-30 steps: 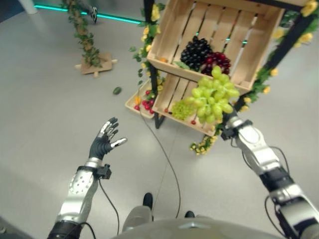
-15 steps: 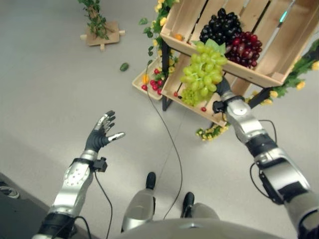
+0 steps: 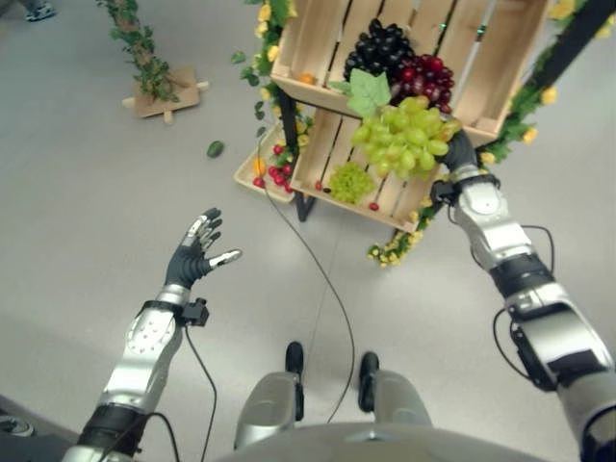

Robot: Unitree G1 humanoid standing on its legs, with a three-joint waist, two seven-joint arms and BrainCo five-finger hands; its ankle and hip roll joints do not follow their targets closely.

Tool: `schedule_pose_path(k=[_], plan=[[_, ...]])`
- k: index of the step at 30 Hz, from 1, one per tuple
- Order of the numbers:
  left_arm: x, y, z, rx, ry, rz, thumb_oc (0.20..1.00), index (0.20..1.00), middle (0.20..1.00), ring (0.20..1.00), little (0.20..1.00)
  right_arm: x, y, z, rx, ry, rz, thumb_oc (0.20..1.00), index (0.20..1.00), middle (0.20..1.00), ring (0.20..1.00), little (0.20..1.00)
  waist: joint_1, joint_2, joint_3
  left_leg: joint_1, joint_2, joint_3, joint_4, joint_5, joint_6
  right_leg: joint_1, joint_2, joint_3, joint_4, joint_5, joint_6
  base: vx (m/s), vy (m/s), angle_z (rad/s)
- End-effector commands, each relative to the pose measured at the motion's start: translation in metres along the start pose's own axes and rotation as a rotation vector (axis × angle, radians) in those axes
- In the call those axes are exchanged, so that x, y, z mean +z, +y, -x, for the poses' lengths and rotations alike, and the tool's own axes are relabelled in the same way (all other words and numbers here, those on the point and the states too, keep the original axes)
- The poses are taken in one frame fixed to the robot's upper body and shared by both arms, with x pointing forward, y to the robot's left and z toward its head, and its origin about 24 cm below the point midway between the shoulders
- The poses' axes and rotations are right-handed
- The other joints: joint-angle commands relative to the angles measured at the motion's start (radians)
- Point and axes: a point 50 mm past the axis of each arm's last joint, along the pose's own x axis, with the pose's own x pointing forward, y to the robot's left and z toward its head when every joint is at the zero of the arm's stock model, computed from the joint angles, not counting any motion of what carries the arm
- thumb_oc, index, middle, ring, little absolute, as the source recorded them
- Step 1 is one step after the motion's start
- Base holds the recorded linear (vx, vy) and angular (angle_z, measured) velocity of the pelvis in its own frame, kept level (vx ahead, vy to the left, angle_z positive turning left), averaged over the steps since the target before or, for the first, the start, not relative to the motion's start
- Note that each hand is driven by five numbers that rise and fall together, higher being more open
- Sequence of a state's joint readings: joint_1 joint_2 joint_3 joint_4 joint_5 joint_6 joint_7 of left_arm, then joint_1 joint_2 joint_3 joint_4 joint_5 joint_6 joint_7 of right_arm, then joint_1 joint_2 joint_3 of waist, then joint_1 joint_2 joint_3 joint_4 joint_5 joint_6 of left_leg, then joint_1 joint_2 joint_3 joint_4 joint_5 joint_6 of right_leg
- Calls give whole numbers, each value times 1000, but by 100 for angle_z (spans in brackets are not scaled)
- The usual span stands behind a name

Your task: Pick up the fruits from the basket on one side to the basket on the other side

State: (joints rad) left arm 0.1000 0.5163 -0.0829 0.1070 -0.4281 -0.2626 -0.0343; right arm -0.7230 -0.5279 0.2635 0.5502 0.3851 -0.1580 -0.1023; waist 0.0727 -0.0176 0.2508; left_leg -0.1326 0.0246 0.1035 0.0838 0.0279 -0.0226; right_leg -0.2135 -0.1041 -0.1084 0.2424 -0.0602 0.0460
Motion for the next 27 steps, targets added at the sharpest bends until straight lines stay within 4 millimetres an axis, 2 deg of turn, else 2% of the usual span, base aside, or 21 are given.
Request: schedule_pose_path(k=[1, 7, 15, 23, 25, 26, 27], plan=[[12, 1, -4, -12, -71, 13, 1000, 1000, 1000, 1000, 1000, 75, -11, -18, -26, -308, -42, 200, 200, 200, 200, 200, 12, -37, -73, 21, -35, -22, 91, -130, 4, 49, -3, -9, -94, 37, 66, 2, -91, -19], [6, -7, -6, -27, -46, 31, 1000, 1000, 1000, 1000, 1000, 78, -16, -17, -57, -327, -81, 200, 200, 200, 200, 200, -7, -22, -74, 26, -29, -40, 64, -112, -5, 42, 5, -14, -74, 24, 55, -2, -42, 0], [-10, -16, -4, -54, 21, 39, 1000, 1000, 1000, 1000, 1000, 58, -24, -9, -95, -274, -86, 200, 200, 200, 200, 200, -28, -11, -104, 50, -19, -62, 40, -108, -20, 57, 18, -18, -56, -7, 38, 32, -60, 17], [-21, -18, -3, -61, 72, 35, 1000, 1000, 1000, 1000, 1000, 74, -28, -14, -82, -317, -68, 200, 200, 200, 200, 200, -25, -29, -103, 42, 1, -77, 156, -140, -45, 106, 39, -24, -54, -36, 10, 37, -116, 15], [-23, -17, -1, -59, 87, 36, 1000, 1000, 1000, 1000, 1000, 93, -31, -21, -74, -360, -34, 200, 200, 200, 200, 200, -10, -43, -87, -3, 14, -89, 293, -94, -71, 154, 59, -23, -84, -46, -16, 7, -168, 12], [-23, -17, -1, -59, 85, 36, 1000, 1000, 1000, 1000, 1000, 94, -31, -21, -73, -362, -34, 200, 200, 200, 200, 200, -12, -40, -84, -6, 16, -91, 300, -96, -72, 156, 61, -25, -86, -45, -17, -12, -171, 28], [-22, -16, -1, -64, 86, 38, 1000, 1000, 1000, 1000, 1000, 108, -37, -26, -84, -391, -21, 200, 200, 200, 200, 200, 9, -47, -63, -57, 21, -116, 408, -17, -93, 195, 69, -28, -112, -45, -35, -44, -131, 28]])
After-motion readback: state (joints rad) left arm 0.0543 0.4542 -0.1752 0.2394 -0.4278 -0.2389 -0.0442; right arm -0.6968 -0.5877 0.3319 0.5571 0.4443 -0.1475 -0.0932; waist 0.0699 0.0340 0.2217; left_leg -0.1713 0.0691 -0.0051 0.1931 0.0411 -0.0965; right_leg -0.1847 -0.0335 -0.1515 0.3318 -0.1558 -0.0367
